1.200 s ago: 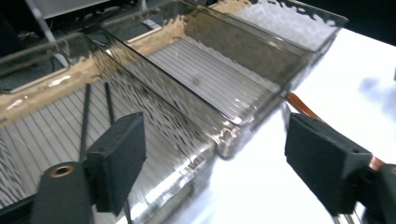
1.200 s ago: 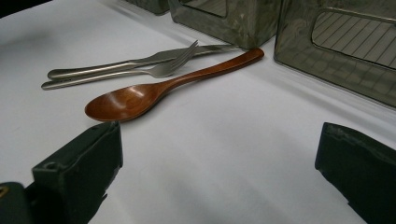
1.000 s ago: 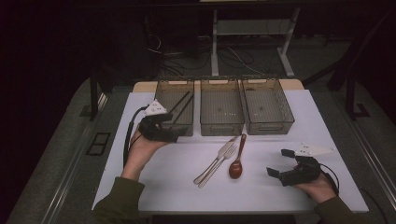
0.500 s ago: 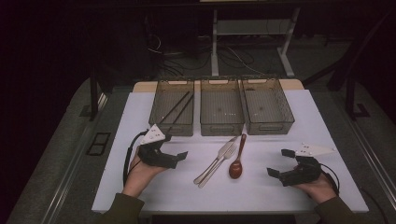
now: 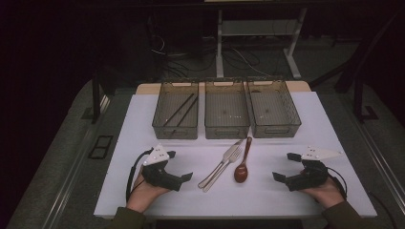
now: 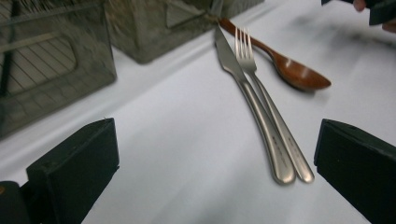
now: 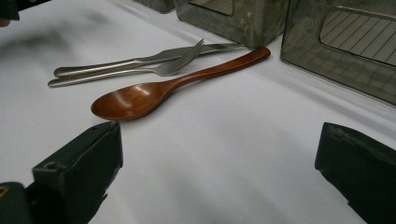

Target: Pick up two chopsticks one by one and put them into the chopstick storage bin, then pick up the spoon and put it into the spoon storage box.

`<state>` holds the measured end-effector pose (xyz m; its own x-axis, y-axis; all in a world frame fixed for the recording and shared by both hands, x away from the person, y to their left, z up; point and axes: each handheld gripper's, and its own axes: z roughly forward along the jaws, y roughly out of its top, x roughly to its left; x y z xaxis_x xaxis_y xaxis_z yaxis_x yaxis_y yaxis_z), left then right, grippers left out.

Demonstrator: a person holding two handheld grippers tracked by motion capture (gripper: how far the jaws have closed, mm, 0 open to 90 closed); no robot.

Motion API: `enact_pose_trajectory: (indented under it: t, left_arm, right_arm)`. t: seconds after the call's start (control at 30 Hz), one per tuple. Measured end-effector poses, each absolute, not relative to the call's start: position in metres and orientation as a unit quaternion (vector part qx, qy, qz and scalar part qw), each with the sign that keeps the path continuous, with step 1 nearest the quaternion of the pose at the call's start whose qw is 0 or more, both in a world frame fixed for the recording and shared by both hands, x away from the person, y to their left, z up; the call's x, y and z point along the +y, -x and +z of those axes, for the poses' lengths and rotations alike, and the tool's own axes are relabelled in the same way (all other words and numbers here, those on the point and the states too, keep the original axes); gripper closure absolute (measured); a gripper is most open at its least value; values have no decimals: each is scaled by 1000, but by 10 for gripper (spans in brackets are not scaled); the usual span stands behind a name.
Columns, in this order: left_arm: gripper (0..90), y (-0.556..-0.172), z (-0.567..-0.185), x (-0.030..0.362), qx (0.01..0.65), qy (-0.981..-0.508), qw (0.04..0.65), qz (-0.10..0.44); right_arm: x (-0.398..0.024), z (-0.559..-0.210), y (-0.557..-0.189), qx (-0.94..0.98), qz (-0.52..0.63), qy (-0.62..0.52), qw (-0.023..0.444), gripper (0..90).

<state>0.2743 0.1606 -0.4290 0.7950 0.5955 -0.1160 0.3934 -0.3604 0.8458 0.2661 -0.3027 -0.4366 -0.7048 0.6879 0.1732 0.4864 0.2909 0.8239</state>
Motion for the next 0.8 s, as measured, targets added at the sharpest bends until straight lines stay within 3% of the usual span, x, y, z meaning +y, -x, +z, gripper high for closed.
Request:
enact_pose_trajectory:
  t: [0.17,0.37,0.8]
  left_arm:
    - [0,-275,-434,160,301,-824,469,103]
    - [0,-276,-436,158,299,-826,468,100]
    - [0,-278,-434,162,299,-821,475,105]
  right_arm:
    - [-302,-436,-267,798,466,-367,105,3]
    - [-301,-431,-270,796,473,-364,99,85]
    - [-282,-412,-297,799,482,-353,75,511]
